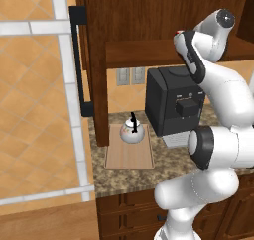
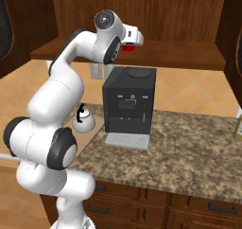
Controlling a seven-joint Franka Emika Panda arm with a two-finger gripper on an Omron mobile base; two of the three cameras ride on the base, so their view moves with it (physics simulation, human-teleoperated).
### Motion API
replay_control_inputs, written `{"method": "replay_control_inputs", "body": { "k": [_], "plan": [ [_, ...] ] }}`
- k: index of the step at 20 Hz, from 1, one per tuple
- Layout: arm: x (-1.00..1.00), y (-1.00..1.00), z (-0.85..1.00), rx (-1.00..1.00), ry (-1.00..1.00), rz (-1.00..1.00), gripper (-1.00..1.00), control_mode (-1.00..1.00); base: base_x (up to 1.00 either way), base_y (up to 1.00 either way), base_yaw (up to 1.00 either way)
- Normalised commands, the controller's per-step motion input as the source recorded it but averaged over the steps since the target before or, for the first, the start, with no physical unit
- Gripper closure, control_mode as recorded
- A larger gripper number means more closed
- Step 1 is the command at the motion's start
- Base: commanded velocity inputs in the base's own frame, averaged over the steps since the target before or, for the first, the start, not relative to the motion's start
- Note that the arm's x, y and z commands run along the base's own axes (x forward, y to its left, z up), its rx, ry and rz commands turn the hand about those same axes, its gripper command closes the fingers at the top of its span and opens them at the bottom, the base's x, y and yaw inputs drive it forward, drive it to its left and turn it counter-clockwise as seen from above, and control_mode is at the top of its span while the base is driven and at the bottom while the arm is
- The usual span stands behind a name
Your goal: Pick the kettle from the counter and place it on the tray. Then pick the mug from the cabinet and place it on the tray. Then close the cabinet doors.
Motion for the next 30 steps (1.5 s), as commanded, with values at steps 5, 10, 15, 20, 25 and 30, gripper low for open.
{"method": "replay_control_inputs", "body": {
  "k": [5, 10, 15, 20, 25, 30],
  "plan": [
    [0.27, -0.07, -0.01, 0.0, 0.0, 0.0, -1.0, -1.0, 0.0, 0.0, 0.0],
    [0.23, -0.03, -0.03, 0.0, 0.0, 0.0, -1.0, -1.0, 0.0, 0.0, 0.0],
    [0.07, 0.0, -0.03, 0.0, 0.0, 0.0, -1.0, -1.0, 0.0, 0.0, 0.0],
    [0.04, 0.0, -0.07, 0.01, 0.0, 0.0, -1.0, -1.0, 0.0, 0.0, 0.0],
    [0.13, 0.0, -0.1, 0.0, 0.0, 0.0, 1.0, -1.0, 0.0, 0.0, 0.0],
    [0.13, -0.01, -0.02, 0.0, 0.0, 0.0, 1.0, -1.0, 0.0, 0.0, 0.0]
  ]
}}
